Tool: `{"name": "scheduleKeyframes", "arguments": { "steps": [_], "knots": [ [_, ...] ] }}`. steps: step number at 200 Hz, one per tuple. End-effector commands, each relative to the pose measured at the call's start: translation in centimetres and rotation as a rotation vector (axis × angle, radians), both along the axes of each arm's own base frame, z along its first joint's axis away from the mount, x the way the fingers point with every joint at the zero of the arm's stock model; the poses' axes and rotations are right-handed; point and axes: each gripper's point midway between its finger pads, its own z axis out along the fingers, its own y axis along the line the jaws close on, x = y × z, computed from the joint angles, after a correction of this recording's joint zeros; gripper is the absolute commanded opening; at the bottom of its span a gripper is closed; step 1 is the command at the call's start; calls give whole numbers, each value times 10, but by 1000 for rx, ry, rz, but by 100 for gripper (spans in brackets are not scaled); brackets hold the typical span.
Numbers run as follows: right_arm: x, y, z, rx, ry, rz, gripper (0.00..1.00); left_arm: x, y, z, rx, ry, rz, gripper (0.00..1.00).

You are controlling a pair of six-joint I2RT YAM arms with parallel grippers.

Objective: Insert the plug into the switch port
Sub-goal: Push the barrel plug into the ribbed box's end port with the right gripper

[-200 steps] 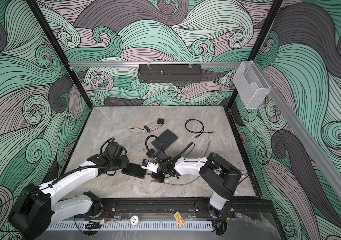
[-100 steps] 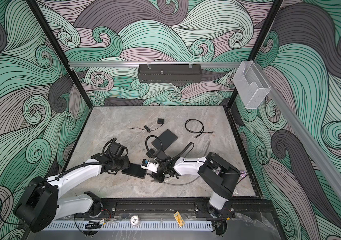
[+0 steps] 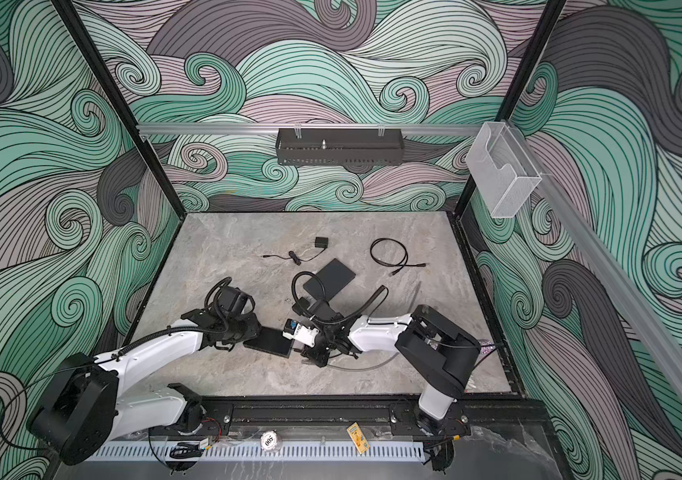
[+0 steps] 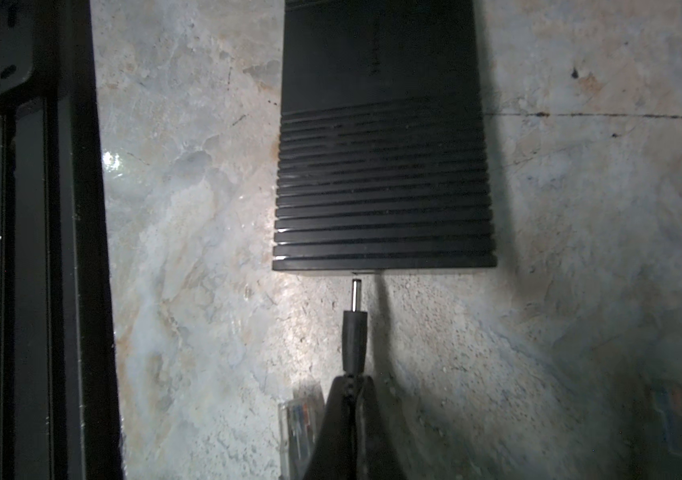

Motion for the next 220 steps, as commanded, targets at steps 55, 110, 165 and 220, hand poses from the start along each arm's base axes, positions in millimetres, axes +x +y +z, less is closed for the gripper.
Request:
{"name": "scheduleKeyframes", "arguments": {
  "steps": [55,110,165,220],
  "knots": [
    [0,6,0,9,9,-8,0,-11,3,-11,1,54,7,46],
    [3,9,0,7,12,-17,0,-12,0,-13,-13,59,1,46],
    [6,13,3,16,6,-23,0,-14,-3,-16,-30,69,-6,45],
    [9,19,11,34,1,-19,0,-16,-5,-21,-47,80,-12,44]
  ]
}}
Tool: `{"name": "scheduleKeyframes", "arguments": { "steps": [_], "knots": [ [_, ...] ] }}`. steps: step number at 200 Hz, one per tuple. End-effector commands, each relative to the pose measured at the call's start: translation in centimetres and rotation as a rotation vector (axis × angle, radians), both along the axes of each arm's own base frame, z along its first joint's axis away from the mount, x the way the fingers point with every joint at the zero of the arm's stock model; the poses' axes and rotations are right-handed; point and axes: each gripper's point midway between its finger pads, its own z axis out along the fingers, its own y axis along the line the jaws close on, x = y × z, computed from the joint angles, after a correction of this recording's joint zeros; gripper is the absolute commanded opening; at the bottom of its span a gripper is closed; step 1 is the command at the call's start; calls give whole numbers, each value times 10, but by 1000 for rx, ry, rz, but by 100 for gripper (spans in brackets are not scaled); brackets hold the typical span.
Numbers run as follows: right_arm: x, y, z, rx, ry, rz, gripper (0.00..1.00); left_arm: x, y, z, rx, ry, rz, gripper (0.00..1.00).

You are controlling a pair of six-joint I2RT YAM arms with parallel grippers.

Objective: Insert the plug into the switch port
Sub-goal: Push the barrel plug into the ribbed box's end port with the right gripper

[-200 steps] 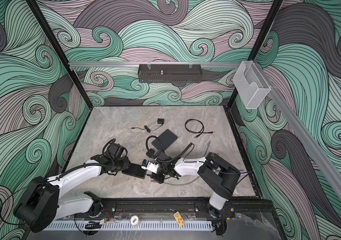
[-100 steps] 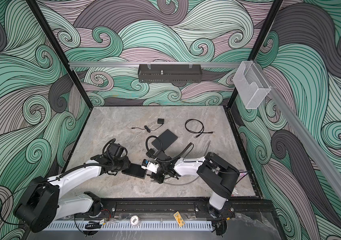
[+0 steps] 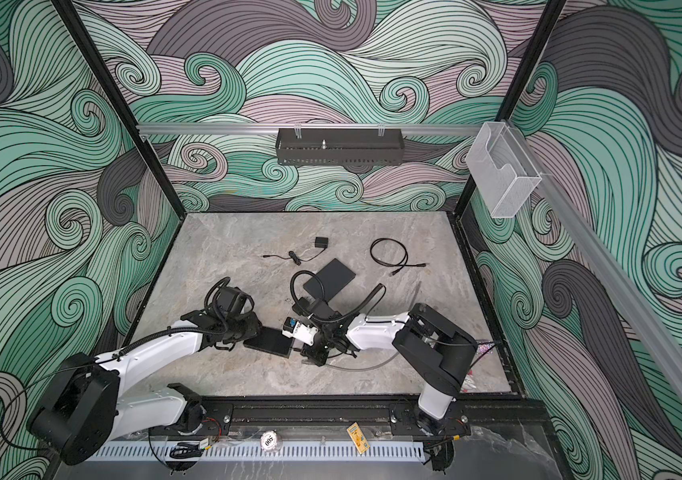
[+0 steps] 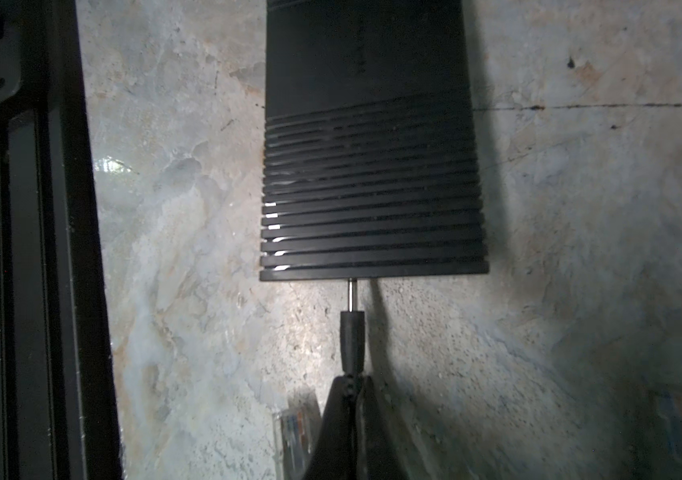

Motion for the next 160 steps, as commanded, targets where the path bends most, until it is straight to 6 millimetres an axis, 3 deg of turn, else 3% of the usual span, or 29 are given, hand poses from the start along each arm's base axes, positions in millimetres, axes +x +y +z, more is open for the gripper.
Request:
{"name": "scheduleKeyframes", "arguments": {
  "steps": [1,94,160],
  "knots": [
    [7,17,13,49,-28,0,0,-20,-1,-20,-11,98,-17,44],
    [9,13,24,67,-66,-18,0,-20,1,-17,3,86,-22,44],
    [10,14,20,64,-68,-19,0,-19,1,-15,2,84,-23,44]
  ]
}}
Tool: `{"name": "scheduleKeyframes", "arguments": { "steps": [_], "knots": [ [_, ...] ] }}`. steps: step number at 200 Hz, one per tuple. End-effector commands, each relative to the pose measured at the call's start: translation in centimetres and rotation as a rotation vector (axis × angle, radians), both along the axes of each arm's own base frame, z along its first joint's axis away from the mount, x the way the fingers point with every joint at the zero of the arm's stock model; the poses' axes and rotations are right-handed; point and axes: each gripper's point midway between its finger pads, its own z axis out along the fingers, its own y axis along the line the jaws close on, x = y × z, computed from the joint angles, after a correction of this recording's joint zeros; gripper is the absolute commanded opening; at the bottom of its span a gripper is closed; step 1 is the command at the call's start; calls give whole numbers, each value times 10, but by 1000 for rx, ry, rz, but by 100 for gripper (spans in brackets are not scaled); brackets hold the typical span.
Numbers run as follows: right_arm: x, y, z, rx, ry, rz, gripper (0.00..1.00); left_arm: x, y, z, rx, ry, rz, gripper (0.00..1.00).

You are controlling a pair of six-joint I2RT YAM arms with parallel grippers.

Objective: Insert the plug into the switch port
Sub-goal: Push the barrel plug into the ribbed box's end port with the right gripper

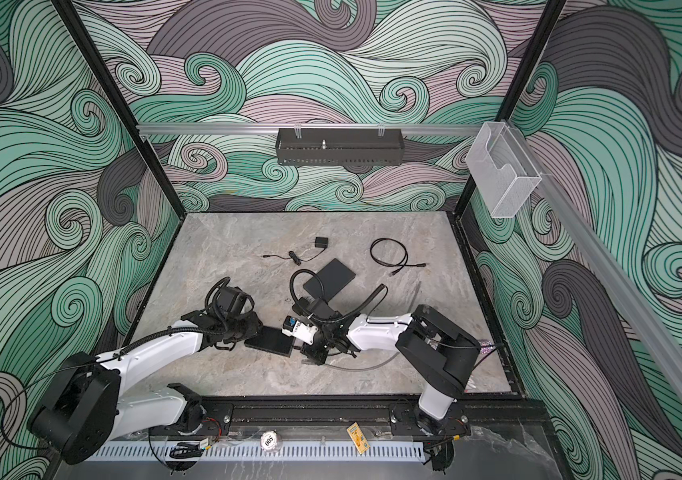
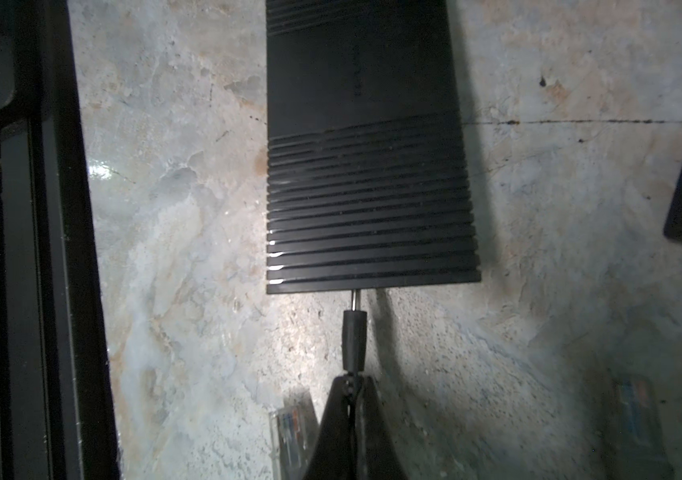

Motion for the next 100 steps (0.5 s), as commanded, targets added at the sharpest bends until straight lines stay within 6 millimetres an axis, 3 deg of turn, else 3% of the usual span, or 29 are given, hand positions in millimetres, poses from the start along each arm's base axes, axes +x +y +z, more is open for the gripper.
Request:
{"name": "scheduleKeyframes", "arguments": {
  "steps": [1,49,100],
  "knots": [
    [6,14,14,62,-37,-2,0,-21,2,-15,11,89,-20,44],
    [12,18,0,31,-35,0,0,-22,-1,-18,-11,98,-28,43],
    [17,24,5,56,-43,-24,0,-28,-7,-24,-52,114,-32,41]
  ]
}}
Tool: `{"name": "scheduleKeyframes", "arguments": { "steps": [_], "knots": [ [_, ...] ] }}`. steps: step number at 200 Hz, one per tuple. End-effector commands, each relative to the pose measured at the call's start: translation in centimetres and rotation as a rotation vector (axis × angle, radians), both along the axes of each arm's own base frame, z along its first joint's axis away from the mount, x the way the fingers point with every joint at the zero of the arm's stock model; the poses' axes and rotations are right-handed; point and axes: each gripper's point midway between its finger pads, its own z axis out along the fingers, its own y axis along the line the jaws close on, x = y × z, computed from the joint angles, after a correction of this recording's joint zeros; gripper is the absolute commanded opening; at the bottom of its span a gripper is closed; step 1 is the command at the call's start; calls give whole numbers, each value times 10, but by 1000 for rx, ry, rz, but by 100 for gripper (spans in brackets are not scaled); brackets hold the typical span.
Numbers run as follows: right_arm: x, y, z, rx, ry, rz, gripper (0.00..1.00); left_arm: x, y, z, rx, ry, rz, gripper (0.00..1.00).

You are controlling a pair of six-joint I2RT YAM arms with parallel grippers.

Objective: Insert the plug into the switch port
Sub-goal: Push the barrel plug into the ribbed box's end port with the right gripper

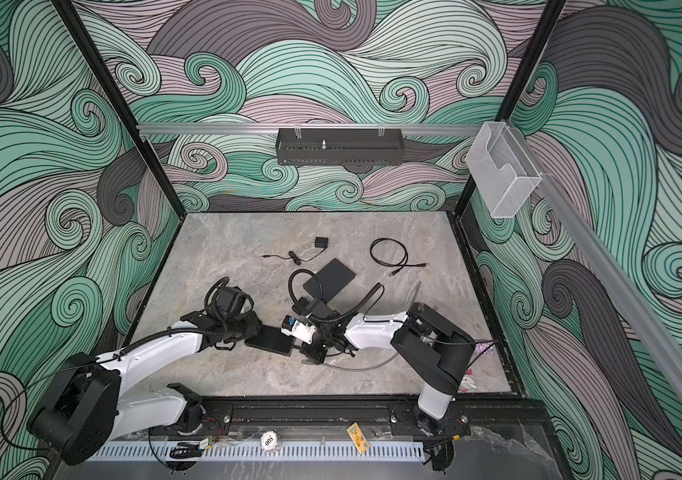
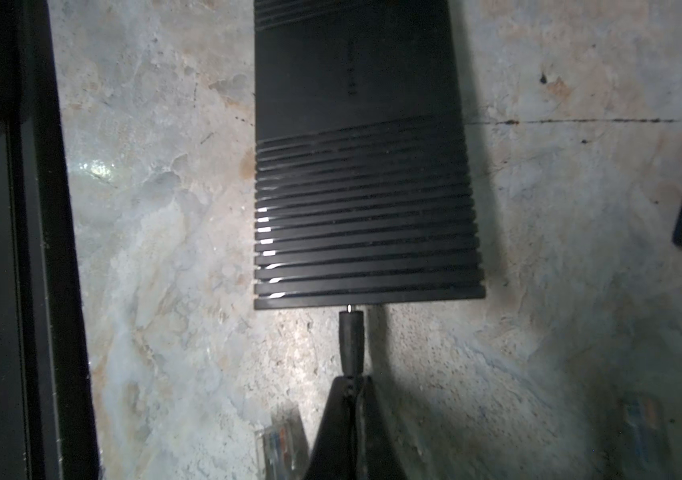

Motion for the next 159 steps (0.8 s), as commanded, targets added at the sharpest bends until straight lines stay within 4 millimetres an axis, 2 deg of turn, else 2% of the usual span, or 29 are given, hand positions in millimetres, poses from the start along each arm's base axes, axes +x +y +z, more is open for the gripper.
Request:
{"name": "scheduleKeyframes", "arguments": {
  "steps": [1,159],
  "knots": [
    [14,21,11,65,-49,-17,0,-31,-6,-24,-36,133,-37,41],
    [36,50,29,90,-71,-33,0,-46,-24,-32,-79,155,-78,39]
  ]
}}
